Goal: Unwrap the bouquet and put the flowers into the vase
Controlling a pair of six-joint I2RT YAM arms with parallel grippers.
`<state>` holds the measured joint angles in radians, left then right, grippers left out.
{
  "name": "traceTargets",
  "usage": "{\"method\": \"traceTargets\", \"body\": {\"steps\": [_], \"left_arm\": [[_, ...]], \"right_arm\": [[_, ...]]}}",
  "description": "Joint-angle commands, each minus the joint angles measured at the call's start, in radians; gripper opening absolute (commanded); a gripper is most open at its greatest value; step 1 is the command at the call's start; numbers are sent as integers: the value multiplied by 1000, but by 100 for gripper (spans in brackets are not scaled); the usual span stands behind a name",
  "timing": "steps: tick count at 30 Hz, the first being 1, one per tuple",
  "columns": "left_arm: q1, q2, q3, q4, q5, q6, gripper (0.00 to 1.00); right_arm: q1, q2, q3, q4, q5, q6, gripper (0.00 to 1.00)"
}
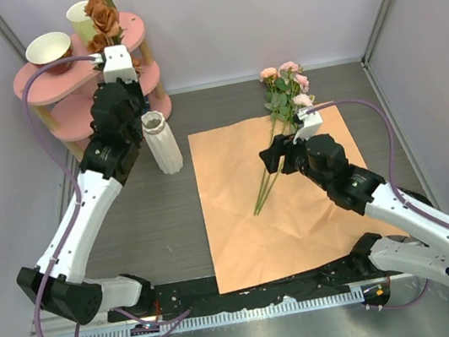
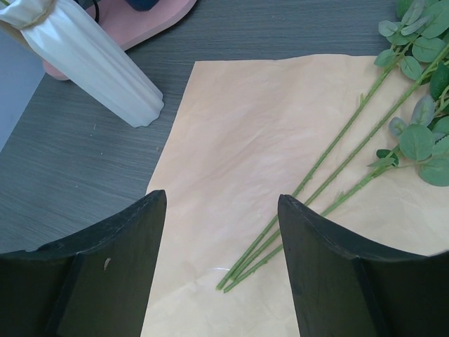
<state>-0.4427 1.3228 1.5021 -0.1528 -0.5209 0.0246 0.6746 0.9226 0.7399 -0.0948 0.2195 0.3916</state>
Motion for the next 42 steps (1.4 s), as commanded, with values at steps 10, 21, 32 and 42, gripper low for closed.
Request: {"method": "traceTargets", "body": {"steps": [10,21,32,42], "left_arm": [[6,-45,-305,242,-47,-161,1],[6,-40,-329,184,-77,-192,46],[6,-221,-312,-92,16,-320,100],[6,-537,-538,-194,626,-540,99]], "right_arm": [[-6,63,-4,23,14,59,70],[-43,205,42,-54,-45,127,70],[-162,238,41,-80,-103,139,71],[-305,361,64,-96,-141,210,55]]}}
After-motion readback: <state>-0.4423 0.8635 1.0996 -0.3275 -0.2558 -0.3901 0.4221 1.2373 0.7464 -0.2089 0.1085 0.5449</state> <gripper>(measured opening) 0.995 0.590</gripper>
